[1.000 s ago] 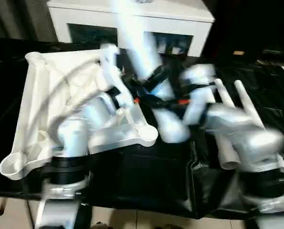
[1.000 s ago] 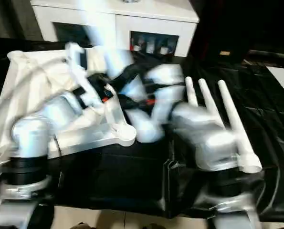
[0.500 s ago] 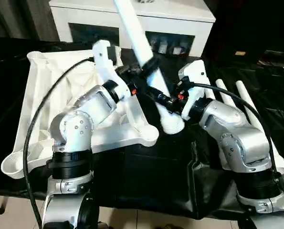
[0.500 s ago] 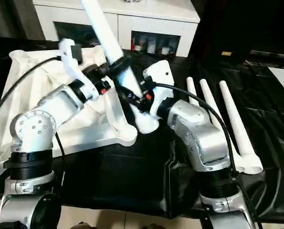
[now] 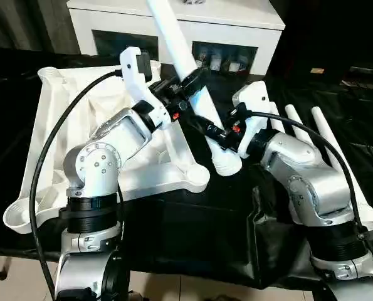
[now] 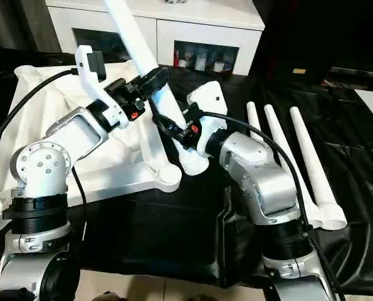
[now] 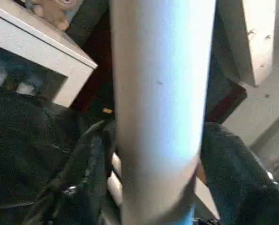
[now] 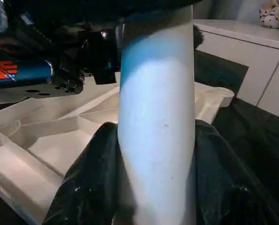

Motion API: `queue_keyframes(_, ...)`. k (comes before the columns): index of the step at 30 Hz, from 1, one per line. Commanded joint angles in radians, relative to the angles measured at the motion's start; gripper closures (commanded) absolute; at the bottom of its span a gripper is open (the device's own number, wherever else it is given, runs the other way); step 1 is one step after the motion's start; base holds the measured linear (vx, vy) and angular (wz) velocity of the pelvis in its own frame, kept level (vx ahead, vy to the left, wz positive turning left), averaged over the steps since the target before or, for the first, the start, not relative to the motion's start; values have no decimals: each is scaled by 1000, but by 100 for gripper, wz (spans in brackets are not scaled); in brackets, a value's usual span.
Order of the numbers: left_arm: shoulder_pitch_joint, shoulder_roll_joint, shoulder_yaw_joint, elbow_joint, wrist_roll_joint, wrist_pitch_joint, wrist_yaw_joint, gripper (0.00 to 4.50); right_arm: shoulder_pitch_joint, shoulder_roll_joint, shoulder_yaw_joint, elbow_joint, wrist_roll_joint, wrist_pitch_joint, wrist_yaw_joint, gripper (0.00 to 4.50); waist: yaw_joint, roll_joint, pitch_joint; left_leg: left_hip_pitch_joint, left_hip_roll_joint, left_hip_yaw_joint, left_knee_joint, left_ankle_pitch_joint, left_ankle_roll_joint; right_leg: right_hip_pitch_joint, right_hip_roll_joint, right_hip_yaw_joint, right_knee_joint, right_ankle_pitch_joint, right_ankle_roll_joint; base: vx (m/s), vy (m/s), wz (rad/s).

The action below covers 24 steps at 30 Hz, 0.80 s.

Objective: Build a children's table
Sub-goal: Pick table leg

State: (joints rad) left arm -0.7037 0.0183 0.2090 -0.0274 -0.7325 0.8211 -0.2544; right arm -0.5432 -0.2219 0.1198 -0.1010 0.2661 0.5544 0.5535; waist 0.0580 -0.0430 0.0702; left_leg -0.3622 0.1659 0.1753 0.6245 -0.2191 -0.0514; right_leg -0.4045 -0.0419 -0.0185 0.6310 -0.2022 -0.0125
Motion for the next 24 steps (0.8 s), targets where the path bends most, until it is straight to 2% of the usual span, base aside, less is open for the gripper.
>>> queue_keyframes(1, 8, 0, -20, -28, -19, 12, -16, 197, -17, -10, -5, 10, -4, -20, 4, 272, 0, 3, -77, 7, 52, -16, -65, 11, 34, 66, -82, 47, -54, 45, -249, 0, 0, 0)
queue_keyframes(5, -1, 5, -3, -17, -27, 8, -17, 224, -23, -10, -7, 15, -6, -26, 3, 272, 0, 1, -77, 7, 51, -15, -65, 9, 34, 67, -81, 47, -54, 48, -249, 0, 0, 0)
queue_keyframes(6, -1, 5, -3, -17, -27, 8, -17, 243, -23, -10, -7, 15, -6, -26, 3, 272, -1, 2, -77, 6, 51, -16, -65, 8, 33, 67, -82, 47, -54, 46, -250, 0, 0, 0)
queue_keyframes(9, -8, 15, 11, -6, -29, 3, -21, 263, -26, -12, -7, 17, -9, -31, 4, 272, -1, 3, -77, 7, 51, -16, -65, 8, 29, 67, -81, 46, -54, 46, -249, 0, 0, 0)
queue_keyframes(10, -11, 19, 17, 0, -29, -1, -22, 264, -28, -8, -13, 18, -5, -30, -1, 272, -1, 7, -78, 7, 51, -16, -65, 10, 29, 67, -81, 46, -52, 51, -249, 0, 0, 0)
queue_keyframes(11, -14, 23, 22, 4, -32, -3, -26, 266, -29, -6, -20, 16, 5, -24, 1, 216, -1, 5, -78, 7, 51, -16, -65, 10, 29, 67, -80, 46, -53, 55, -249, 0, 0, 0)
queue_keyframes(12, -14, 23, 22, 4, -32, -3, -26, 266, -29, -6, -20, 16, 5, -24, 1, 216, -1, 5, -78, 7, 51, -16, -65, 10, 29, 67, -81, 46, -53, 56, -250, 0, 0, 0)
queue_keyframes(16, -23, 47, 25, 16, -47, 3, -59, 268, -29, -24, -62, -3, 66, 10, 40, 168, -1, 9, -77, 8, 50, -15, -66, 2, 33, 67, -79, 47, -53, 60, -252, 0, 0, 0)
queue_keyframes(19, -33, 74, 17, 36, -40, 2, -91, 268, -24, -74, -101, -33, 137, 59, 111, 150, 0, 8, -79, 8, 50, -16, -64, 12, 38, 69, -79, 46, -51, 80, -256, 0, 0, 0)
queue_keyframes(20, -33, 74, 17, 36, -40, 2, -91, 268, -24, -74, -101, -33, 137, 59, 111, 132, 2, 7, -80, 9, 50, -16, -64, 14, 41, 71, -79, 46, -51, 83, -256, 0, 0, 0)
queue_keyframes(23, -44, 110, -2, 50, -36, 5, -152, 268, -18, -151, -147, -60, 215, 126, 199, 120, 1, 3, -78, 7, 48, -14, -64, 11, 47, 71, -77, 46, -53, 71, -255, 0, 0, 0)
queue_keyframes(24, -45, 117, -6, 50, -37, 9, -166, 268, -18, -167, -153, -60, 227, 138, 216, 111, 5, 6, -80, 10, 51, -16, -64, 9, 48, 71, -79, 46, -52, 63, -257, 0, 0, 0)
